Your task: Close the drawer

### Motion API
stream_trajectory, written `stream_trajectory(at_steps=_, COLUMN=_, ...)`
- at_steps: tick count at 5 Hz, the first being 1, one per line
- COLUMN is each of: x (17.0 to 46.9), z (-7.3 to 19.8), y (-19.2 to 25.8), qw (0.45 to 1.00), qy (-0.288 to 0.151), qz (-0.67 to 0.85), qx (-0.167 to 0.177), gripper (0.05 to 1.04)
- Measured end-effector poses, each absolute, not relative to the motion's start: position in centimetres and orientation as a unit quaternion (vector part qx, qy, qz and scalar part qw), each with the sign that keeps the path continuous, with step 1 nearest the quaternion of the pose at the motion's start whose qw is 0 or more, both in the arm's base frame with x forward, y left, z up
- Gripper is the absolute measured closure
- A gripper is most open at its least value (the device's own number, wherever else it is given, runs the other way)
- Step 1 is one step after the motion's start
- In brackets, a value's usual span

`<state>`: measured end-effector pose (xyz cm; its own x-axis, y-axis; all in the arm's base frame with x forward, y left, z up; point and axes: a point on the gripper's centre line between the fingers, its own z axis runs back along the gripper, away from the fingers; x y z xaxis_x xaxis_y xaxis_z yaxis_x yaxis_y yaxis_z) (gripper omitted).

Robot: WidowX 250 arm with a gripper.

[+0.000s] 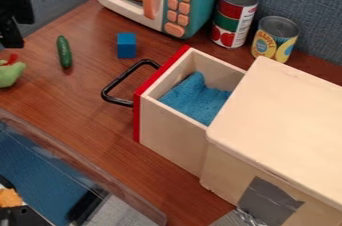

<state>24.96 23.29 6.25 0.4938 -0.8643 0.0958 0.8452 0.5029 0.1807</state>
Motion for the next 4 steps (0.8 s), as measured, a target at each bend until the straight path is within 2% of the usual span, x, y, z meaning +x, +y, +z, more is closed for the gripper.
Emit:
stream_trajectory(at_steps=1, x=25.0, z=4.9, y=20.4, qw=0.820, qy=-0.092, qz=-0.564, qx=0.043, gripper=0.085)
stream_trajectory(at_steps=2, x=25.2, z=4.9, y=17.8, qw=0.792, qy=-0.090, qz=-0.602, qx=0.049, gripper=0.085)
stream_trajectory(at_steps=4, x=26.3, z=3.8, y=14.1, qw=0.783, qy=-0.078, qz=-0.615, qx=0.050, gripper=0.085)
